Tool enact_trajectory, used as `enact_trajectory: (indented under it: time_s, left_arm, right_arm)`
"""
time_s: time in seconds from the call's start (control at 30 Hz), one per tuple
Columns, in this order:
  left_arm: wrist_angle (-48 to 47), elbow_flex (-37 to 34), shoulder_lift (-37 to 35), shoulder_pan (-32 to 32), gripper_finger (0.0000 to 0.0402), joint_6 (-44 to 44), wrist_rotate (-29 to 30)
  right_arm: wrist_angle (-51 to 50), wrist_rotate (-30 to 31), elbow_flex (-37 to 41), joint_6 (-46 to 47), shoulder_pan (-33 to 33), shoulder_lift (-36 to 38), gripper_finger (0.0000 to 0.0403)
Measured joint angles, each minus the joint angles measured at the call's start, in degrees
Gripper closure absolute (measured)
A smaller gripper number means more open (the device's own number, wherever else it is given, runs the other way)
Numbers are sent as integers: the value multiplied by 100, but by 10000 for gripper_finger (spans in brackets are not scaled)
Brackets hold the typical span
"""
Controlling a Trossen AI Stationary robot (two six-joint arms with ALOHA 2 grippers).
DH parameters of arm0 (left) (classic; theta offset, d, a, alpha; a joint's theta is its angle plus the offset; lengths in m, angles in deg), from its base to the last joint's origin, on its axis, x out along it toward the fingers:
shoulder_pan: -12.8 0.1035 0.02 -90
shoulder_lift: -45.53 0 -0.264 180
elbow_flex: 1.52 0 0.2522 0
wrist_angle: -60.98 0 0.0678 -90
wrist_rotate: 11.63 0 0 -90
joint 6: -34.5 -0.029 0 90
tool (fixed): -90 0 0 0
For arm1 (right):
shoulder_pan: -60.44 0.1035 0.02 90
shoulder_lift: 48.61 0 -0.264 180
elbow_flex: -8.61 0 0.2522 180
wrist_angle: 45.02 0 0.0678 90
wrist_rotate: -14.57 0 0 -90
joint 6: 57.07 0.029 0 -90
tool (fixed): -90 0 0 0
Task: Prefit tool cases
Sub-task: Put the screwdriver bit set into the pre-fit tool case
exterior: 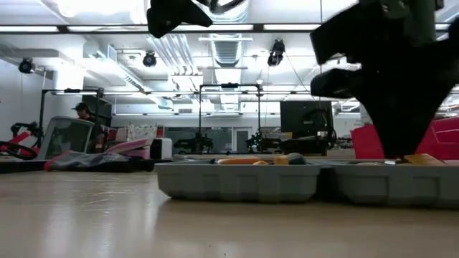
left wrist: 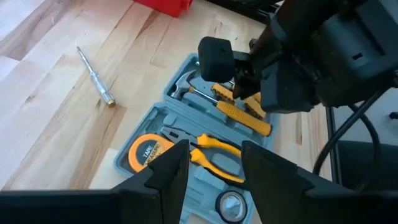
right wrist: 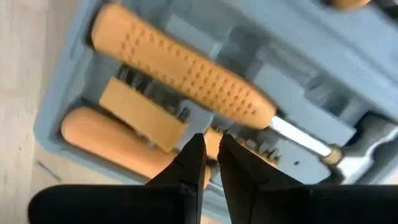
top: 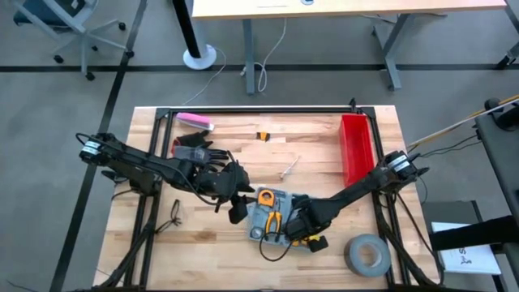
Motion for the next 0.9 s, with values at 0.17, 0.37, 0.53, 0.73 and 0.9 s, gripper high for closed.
enact_trajectory:
  time_s: [0.17,0.37,0.53,0.73,0.9]
  left_arm:
    - [-1,0,0,0,248,0,-1]
    - [-36,0,0,-2,248,-2,-4]
    - [-43,0,0,-8,248,-22,-4]
    - [-144,0,0,-42,248,-22,-6]
    - [-165,0,0,-57,248,-20,-6]
  right_arm:
    - [-92,-212,-201,277,11,2,374]
    - [-124,-372,-205,767,33,2,374]
    - [-126,-320,-205,905,39,2,379]
    - [202,-363,-90,974,103,-23,391]
    - [492,-616,130,860,76,-150,396]
